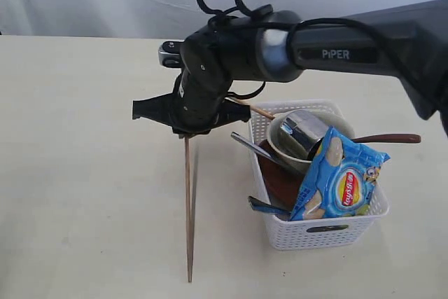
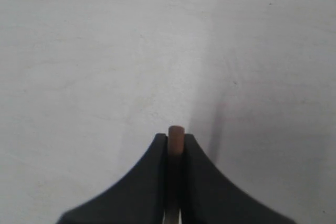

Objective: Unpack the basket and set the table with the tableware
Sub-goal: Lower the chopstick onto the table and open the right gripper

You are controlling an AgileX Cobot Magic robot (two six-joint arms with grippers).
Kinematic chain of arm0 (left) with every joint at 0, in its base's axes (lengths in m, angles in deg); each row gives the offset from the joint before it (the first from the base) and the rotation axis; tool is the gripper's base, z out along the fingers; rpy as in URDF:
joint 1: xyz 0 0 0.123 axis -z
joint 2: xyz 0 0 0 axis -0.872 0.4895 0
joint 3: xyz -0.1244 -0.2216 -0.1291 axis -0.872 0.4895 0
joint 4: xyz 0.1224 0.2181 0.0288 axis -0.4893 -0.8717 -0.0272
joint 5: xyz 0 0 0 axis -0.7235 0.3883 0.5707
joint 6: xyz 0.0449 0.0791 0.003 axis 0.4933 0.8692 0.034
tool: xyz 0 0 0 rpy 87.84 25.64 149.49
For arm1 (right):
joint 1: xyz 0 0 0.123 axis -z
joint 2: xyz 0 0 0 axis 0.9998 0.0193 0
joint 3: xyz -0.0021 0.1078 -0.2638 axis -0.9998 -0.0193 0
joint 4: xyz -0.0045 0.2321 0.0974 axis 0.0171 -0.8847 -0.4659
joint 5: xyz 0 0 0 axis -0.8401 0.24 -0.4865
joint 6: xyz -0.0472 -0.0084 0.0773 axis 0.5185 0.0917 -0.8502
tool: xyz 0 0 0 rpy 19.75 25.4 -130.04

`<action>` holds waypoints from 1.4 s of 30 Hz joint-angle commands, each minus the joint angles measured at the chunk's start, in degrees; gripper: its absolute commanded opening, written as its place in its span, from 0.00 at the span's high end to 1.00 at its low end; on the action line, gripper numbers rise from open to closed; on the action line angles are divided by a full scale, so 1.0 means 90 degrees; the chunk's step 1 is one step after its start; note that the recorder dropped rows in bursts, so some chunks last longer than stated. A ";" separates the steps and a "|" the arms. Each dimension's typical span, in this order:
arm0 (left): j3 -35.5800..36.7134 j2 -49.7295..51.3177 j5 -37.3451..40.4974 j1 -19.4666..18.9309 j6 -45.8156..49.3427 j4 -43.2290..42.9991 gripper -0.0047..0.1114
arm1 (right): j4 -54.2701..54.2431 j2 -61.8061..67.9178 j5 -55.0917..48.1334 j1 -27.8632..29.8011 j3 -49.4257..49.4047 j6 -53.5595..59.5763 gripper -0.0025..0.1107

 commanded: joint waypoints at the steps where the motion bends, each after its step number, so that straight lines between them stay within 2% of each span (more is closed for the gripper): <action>1: 0.0023 -0.0023 -0.0032 0.0038 -0.0050 0.0044 0.96 | -0.0193 0.0048 0.0215 0.0022 0.0037 0.0209 0.98; 18: 0.0023 -0.0023 -0.0032 0.0038 -0.0050 0.0044 0.96 | -0.0298 0.0457 0.0196 0.0036 0.0037 0.0435 0.98; 28: 0.0023 -0.0023 -0.0032 0.0038 -0.0050 0.0044 0.96 | -0.0373 0.0549 -0.0300 0.0036 0.0037 0.0639 0.98; 37: 0.0023 -0.0023 -0.0032 0.0038 -0.0050 0.0044 0.96 | -0.1366 0.0596 -0.0353 0.0036 0.0037 0.1565 0.98; 42: 0.0023 -0.0023 -0.0032 0.0038 -0.0050 0.0044 0.96 | -0.1572 0.0596 -0.0500 0.0036 0.0037 0.1680 0.98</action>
